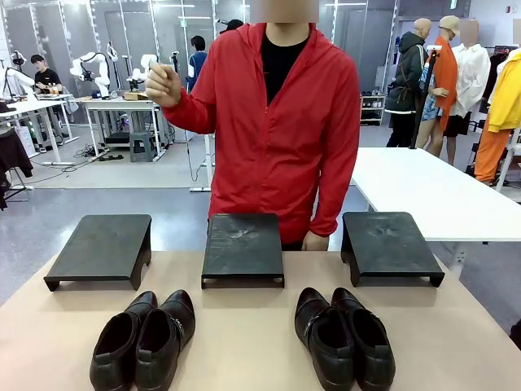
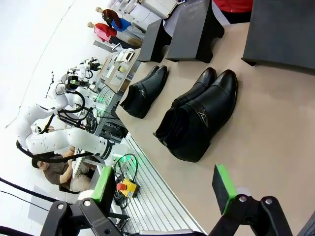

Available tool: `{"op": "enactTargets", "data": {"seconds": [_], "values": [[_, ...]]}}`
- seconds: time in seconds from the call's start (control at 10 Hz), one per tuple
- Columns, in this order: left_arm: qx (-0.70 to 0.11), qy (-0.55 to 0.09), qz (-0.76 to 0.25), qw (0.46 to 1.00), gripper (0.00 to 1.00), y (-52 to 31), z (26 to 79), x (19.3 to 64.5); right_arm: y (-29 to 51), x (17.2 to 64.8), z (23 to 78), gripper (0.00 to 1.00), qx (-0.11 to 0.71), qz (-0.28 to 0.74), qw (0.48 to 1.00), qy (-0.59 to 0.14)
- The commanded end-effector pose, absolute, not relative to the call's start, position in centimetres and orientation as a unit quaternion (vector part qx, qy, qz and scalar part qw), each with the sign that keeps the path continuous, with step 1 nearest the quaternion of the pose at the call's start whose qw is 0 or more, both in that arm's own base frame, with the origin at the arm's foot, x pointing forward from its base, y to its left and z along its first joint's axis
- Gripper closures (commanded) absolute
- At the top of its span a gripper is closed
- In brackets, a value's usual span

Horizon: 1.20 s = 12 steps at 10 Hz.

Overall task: Place the shoes on the stand as instructed by the person.
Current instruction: Pick up one pair of Shoes and place it on the Shoes Stand indicated by the person.

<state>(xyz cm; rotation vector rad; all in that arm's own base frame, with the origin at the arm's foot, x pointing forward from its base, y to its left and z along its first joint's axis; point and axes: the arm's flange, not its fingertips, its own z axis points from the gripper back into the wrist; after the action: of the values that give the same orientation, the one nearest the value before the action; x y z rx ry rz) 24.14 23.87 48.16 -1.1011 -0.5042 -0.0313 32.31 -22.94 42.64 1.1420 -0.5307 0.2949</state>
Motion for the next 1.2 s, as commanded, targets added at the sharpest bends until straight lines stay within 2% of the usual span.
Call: {"op": "enactTargets", "data": {"seconds": [0.0,1.1], "values": [[-0.526,-0.242,-0.018,0.815,0.00,23.94,48.32,24.23,-23.00,32.39,42.80,0.00,0.536,0.138,0.794,-0.253],[-0.517,-0.237,-0.015,0.822,0.00,23.86,48.17,24.13,-23.00,32.39,42.80,0.00,0.536,0.138,0.794,-0.253]]}}
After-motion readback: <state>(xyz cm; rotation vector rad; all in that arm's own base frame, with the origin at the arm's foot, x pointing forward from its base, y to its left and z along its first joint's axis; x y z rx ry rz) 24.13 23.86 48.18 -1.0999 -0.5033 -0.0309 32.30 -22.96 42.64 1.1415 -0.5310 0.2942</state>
